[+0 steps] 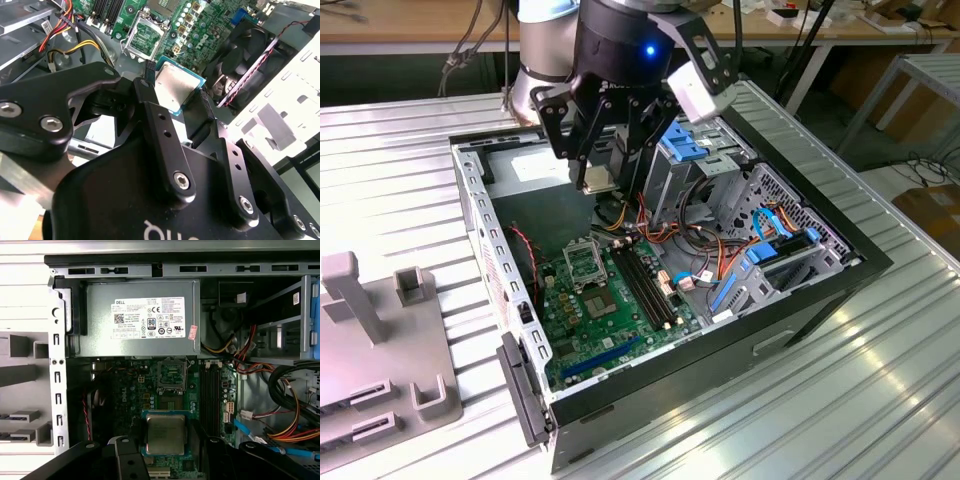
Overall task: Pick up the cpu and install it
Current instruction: 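Place the cpu into insertion slot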
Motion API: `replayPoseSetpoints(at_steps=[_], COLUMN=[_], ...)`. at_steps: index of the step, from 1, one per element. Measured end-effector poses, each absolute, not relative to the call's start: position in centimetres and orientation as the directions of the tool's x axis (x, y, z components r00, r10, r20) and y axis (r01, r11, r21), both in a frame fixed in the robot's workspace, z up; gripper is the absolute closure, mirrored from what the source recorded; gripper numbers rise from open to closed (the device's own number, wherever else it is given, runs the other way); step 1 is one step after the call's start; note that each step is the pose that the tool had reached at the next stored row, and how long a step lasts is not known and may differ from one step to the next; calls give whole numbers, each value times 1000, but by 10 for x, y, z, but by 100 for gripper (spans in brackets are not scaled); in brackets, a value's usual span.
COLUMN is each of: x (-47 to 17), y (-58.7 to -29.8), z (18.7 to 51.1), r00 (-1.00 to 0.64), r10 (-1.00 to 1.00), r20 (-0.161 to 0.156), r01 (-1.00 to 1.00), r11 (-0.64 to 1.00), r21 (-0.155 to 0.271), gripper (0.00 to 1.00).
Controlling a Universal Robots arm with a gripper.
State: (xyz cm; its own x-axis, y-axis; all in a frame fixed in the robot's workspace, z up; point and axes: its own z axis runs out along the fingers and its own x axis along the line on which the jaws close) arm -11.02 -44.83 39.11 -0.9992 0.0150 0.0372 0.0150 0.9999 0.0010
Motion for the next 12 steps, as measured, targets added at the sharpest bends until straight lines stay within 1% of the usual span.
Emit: replayPoseSetpoints(at_steps=[12], x=[-110], y=[-448], z=[386], r00=[-999], r10=[15], r20=[37], r01=[15], r11=[1000], r21=[-1], gripper=[53])
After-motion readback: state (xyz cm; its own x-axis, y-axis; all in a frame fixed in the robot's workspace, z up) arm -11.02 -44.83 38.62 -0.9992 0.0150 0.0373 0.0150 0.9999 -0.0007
